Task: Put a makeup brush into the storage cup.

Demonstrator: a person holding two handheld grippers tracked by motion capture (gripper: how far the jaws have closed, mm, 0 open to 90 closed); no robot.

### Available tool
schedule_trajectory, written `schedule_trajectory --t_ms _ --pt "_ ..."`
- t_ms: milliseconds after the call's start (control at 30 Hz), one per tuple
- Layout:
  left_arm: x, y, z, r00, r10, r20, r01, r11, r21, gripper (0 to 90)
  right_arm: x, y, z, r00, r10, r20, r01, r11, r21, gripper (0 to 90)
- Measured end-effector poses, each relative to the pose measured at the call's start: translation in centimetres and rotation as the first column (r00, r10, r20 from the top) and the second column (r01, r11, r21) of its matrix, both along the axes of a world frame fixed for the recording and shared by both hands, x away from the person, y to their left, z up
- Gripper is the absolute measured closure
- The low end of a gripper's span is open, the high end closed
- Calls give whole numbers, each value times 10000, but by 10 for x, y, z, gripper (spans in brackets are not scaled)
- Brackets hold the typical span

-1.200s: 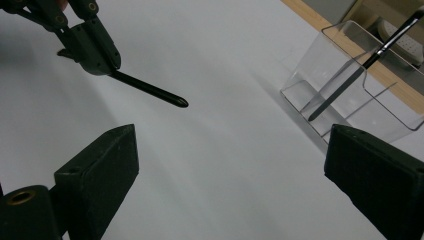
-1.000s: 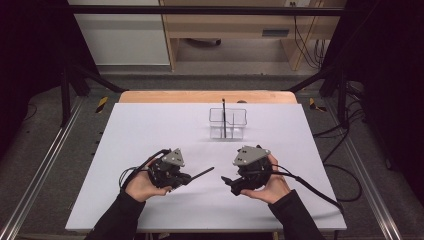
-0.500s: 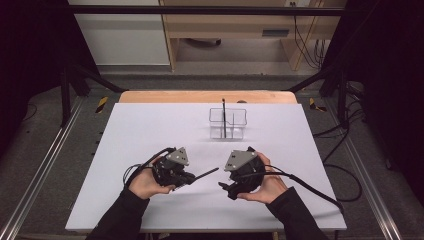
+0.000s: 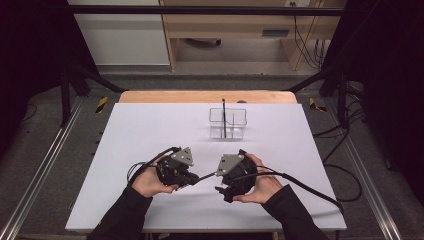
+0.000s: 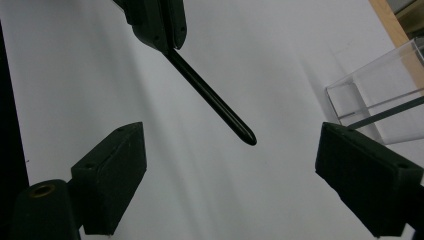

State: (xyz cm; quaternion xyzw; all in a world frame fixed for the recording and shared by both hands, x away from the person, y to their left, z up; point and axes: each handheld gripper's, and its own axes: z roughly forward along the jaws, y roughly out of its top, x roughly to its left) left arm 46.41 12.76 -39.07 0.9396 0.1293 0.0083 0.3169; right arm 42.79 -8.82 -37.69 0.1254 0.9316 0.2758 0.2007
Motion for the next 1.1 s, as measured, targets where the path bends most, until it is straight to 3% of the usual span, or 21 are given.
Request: schedule_trajectory --t_ms 500,1100 --pt "-2 -9 5 9997 -233 -69 233 9997 41 835 -3 10 2 9961 786 405 -747 9930 -910 222" --pt "0 -16 5 9981 -419 -441 422 9991 47 835 -6 22 -4 9848 1664 503 -1533 9675 -2010 360"
